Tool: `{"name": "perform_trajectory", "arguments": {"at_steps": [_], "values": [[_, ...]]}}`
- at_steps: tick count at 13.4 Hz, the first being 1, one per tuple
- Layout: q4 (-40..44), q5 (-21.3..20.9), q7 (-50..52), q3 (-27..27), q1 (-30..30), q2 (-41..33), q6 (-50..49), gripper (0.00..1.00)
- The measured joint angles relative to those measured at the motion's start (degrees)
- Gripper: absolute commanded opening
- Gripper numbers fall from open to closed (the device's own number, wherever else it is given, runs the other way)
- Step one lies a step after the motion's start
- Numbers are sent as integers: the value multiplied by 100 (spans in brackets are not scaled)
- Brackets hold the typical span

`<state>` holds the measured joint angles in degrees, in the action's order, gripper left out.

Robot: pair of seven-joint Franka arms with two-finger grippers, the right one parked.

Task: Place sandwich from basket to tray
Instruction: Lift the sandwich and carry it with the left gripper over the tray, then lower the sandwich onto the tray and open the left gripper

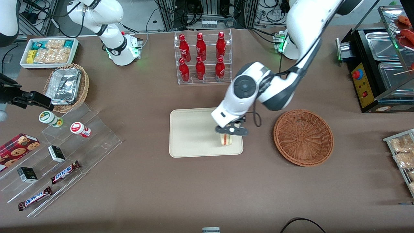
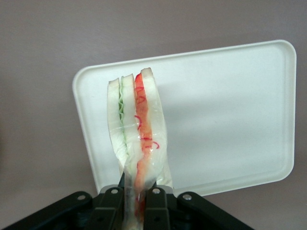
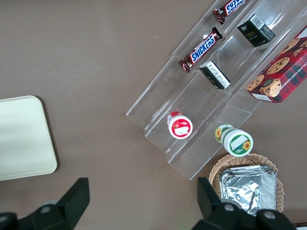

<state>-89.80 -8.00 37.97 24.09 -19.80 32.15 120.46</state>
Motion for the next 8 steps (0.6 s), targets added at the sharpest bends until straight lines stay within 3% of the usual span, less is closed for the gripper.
{"name": "perform_trajectory", "arguments": {"at_steps": [8], "values": [[554, -673, 642, -7, -602, 951, 286, 0]]}}
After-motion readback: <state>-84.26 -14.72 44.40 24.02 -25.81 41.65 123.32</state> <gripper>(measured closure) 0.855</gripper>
